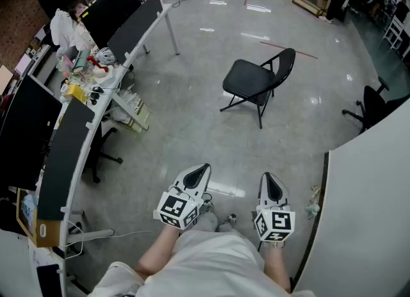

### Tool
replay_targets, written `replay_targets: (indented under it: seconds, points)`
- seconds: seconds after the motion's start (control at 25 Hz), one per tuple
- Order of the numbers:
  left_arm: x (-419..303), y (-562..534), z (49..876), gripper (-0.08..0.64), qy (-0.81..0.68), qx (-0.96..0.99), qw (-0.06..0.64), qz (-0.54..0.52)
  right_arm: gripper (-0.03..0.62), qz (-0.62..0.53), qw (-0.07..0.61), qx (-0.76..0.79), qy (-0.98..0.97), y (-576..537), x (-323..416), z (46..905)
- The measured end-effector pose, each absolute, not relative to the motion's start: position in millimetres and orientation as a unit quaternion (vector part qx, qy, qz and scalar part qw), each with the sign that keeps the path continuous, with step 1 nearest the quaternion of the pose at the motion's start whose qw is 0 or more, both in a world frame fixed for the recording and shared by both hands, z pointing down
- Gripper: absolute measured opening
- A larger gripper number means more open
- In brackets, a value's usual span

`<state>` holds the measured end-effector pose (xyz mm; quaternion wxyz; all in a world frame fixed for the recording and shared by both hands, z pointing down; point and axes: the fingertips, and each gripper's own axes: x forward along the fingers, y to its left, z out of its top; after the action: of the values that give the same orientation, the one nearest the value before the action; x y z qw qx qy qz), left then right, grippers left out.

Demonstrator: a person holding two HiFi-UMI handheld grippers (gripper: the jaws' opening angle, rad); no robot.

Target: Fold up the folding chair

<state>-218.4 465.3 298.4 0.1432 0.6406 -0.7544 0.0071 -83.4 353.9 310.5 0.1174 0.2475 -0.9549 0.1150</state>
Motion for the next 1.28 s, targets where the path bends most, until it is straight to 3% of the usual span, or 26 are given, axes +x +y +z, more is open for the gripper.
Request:
replay_targets:
  seconds: [0.36,1.28]
  points:
    - [-161.4,489.0,288.0,0.012,-0.755,0.644,0.112,0.040,0.006,0.110,0.107,0.248,-0.956,353.6,-33.3,319.6]
    - [-145.8,486.4,272.2,0.012,-0.766,0.637,0.088,-0.012,0.006,0.095,0.074,0.261,-0.958,348.1,-11.6,294.0]
